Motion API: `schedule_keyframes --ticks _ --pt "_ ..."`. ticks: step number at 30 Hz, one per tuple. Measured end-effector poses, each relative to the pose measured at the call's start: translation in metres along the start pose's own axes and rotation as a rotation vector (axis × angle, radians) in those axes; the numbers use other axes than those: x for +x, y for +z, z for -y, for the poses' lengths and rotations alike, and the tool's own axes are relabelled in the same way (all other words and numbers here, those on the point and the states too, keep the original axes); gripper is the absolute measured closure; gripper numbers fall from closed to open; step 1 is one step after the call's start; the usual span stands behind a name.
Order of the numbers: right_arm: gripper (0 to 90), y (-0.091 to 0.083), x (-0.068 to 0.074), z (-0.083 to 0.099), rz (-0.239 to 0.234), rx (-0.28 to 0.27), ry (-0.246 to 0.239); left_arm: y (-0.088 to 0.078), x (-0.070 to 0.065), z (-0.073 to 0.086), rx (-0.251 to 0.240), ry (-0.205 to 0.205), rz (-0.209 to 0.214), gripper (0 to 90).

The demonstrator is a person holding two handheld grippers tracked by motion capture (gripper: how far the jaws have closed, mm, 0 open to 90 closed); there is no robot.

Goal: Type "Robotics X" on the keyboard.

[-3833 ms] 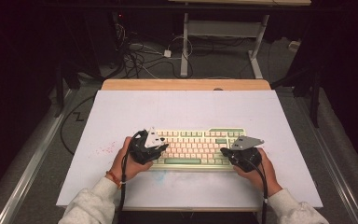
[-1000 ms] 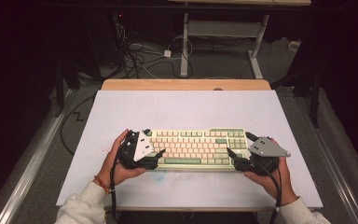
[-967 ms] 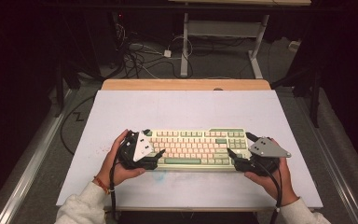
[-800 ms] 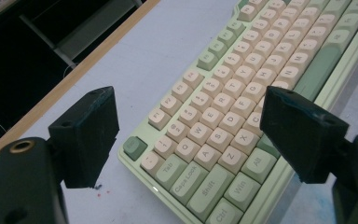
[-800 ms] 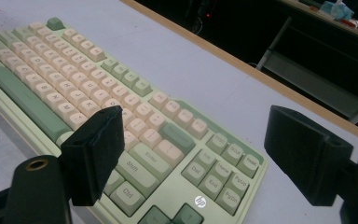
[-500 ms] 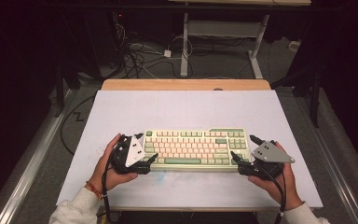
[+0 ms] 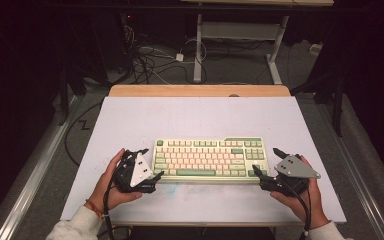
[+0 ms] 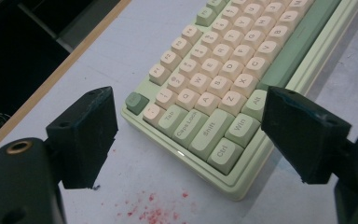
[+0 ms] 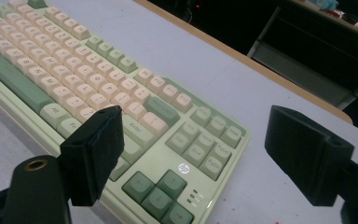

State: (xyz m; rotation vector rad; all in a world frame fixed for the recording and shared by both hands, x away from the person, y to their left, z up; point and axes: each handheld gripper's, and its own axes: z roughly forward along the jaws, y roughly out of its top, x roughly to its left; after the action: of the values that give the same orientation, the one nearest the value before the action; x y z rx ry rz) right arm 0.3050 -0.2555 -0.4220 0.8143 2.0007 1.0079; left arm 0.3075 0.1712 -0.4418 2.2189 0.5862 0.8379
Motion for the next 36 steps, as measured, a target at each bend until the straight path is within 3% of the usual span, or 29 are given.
schedule_keyframes --ticks 9,12,20,25,29,31,33,36 --pt "20.3 -0.004 -0.002 0.012 0.01 0.022 -0.002 -0.005 0.0 0.017 0.018 -0.018 -0.012 17.5" --pt "20.0 -0.005 -0.005 0.017 -0.006 0.037 0.013 -0.007 0.001 0.022 0.017 -0.03 -0.015 17.5" --pt "18.2 -0.007 -0.007 0.032 -0.008 0.057 0.016 -0.01 0.004 0.038 0.07 -0.024 -0.012 17.0" --pt "17.6 -0.009 -0.011 0.043 0.022 0.067 0.068 -0.014 0.011 0.054 0.094 -0.082 -0.005 16.5" --pt "17.3 -0.008 -0.013 0.054 0.036 0.094 0.085 -0.014 0.008 0.063 0.111 -0.101 -0.025 16.6" --pt "17.4 -0.008 -0.012 0.057 0.055 0.11 0.094 -0.013 0.006 0.068 0.122 -0.129 -0.008 16.6" --pt "17.3 -0.007 -0.012 0.058 0.05 0.114 0.098 -0.012 0.003 0.069 0.143 -0.113 -0.002 16.7" --pt "17.3 -0.007 -0.009 0.056 0.047 0.103 0.078 -0.013 0.001 0.069 0.128 -0.12 0.004 16.6"
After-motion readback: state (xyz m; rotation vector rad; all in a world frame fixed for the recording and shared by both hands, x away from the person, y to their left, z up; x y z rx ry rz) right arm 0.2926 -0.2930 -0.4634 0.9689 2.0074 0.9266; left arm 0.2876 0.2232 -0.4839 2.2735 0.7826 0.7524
